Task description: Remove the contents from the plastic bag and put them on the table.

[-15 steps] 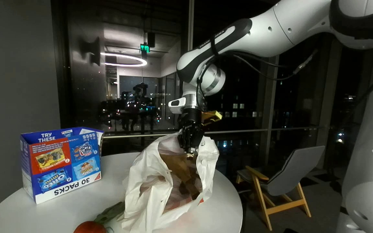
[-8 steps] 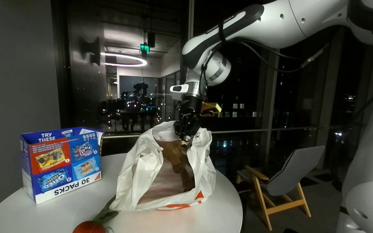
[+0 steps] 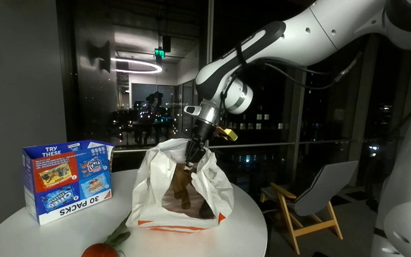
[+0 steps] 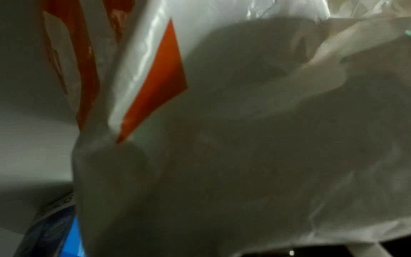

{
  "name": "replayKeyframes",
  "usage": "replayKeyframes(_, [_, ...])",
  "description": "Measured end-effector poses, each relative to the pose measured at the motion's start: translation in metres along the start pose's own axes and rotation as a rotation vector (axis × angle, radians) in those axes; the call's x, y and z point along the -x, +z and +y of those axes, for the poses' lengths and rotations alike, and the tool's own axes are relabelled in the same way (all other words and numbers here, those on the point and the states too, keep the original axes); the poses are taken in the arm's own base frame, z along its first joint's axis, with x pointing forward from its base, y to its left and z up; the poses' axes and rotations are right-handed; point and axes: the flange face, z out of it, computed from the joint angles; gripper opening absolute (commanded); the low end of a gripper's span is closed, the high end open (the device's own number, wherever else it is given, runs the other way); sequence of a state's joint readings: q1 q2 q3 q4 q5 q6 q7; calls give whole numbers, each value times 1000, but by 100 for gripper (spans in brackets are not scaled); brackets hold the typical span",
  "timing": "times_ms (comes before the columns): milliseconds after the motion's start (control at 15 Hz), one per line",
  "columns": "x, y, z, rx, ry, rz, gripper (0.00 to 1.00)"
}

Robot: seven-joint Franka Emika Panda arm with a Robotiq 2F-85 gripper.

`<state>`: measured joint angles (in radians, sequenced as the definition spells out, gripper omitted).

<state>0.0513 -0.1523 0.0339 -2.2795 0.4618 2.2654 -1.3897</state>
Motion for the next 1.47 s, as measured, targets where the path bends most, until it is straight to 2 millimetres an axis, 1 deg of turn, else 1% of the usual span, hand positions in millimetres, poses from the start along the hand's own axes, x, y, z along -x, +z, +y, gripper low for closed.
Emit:
replayKeyframes(200, [-9, 7, -5, 117, 99, 4, 6])
replayKeyframes(400, [-13, 5, -9, 224, 199, -16, 7])
replayKeyframes(600, [-4, -5, -15, 275, 297, -117, 6])
replayKeyframes(733, [-5, -23, -25, 304, 276, -188, 7])
replayKeyframes(867, [-12, -46, -41, 358, 190, -240, 7])
replayKeyframes(1067, [-21, -75, -71, 413, 56, -239, 7])
replayKeyframes(1200, [-13, -85, -96, 420, -29, -212, 7])
replayKeyframes(1333, [1, -93, -121, 407, -96, -161, 7])
replayKeyframes(1467, [16, -97, -140, 346, -131, -97, 6])
